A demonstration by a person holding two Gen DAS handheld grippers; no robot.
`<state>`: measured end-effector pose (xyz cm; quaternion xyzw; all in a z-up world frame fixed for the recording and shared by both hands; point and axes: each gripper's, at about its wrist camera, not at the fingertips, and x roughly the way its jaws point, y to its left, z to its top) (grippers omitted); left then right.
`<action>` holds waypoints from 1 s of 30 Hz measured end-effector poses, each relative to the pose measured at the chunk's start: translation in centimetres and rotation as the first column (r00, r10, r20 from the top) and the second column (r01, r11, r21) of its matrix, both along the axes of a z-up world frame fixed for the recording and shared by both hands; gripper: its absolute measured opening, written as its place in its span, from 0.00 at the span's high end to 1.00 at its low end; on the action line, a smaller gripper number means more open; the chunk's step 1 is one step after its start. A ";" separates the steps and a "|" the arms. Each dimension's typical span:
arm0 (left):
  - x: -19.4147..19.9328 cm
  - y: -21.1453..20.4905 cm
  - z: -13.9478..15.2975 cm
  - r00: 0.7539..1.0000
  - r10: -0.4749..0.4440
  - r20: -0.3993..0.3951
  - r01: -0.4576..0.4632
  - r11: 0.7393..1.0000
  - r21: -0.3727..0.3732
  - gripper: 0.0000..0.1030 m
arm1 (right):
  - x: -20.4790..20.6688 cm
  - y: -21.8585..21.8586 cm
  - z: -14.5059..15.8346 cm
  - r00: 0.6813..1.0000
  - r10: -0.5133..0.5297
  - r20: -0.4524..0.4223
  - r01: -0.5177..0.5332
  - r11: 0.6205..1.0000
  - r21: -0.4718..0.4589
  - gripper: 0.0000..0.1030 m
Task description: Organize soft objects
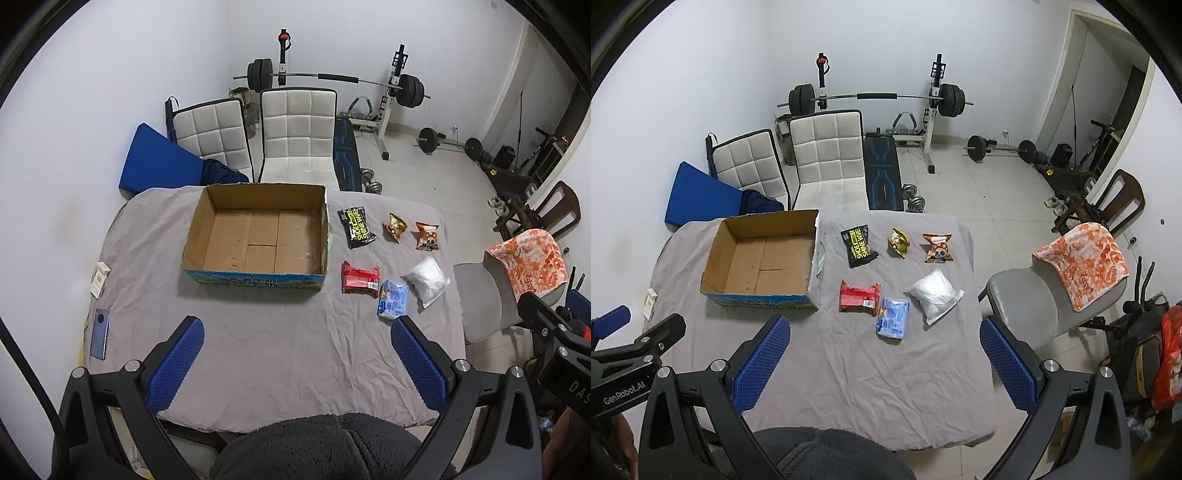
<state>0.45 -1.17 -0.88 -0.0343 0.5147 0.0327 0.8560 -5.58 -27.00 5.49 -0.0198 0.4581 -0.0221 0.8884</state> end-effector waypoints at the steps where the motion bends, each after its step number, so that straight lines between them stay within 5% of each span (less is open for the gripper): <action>1: 0.0 -0.1 -0.1 1.000 0.000 -0.004 0.000 1.000 -0.002 0.00 | 0.0 0.0 -0.1 1.000 -0.001 -0.001 0.001 1.000 0.001 0.00; 30: 0.7 0.3 -0.6 1.000 -0.013 -0.005 0.013 1.000 0.007 0.00 | 0.4 -0.2 -1.3 1.000 -0.027 -0.013 0.027 1.000 -0.006 0.00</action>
